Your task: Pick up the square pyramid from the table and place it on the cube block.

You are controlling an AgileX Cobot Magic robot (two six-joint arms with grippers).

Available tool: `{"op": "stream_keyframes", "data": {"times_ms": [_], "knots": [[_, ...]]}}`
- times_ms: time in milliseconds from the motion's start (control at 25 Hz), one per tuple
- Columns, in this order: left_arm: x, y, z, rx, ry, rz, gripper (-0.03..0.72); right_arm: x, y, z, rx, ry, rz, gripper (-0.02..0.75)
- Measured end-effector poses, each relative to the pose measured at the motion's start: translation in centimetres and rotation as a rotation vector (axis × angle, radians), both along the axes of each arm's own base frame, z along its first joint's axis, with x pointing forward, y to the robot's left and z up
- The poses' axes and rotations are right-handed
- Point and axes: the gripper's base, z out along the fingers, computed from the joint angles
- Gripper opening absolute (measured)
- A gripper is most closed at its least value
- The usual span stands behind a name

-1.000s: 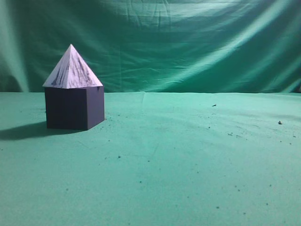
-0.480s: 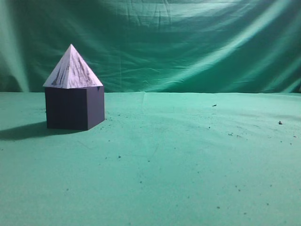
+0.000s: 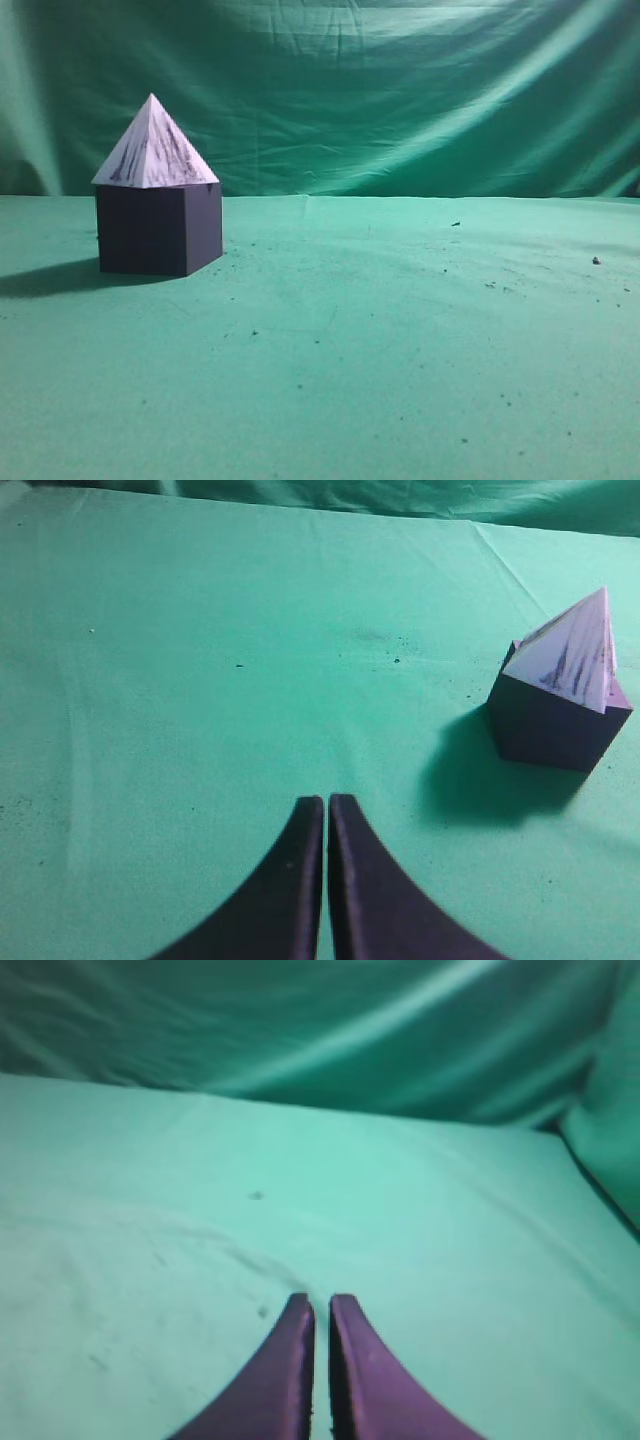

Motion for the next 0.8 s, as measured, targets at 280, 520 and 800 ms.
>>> {"op": "stream_keyframes", "data": {"times_ms": [280,520,800], "knots": [[0.0,0.0,0.0,0.0,0.0,0.0,0.0,0.5,-0.4,-3.8,-0.003,0.11,-0.103,0.0],[0.0,0.0,0.0,0.0,0.0,0.0,0.0,0.5,-0.4,-4.3,0.001,0.124,-0.112,0.0],[0.0,0.0,0.0,0.0,0.0,0.0,0.0,0.5,-0.4,-4.3,0.002,0.124,-0.112,0.0]]}}
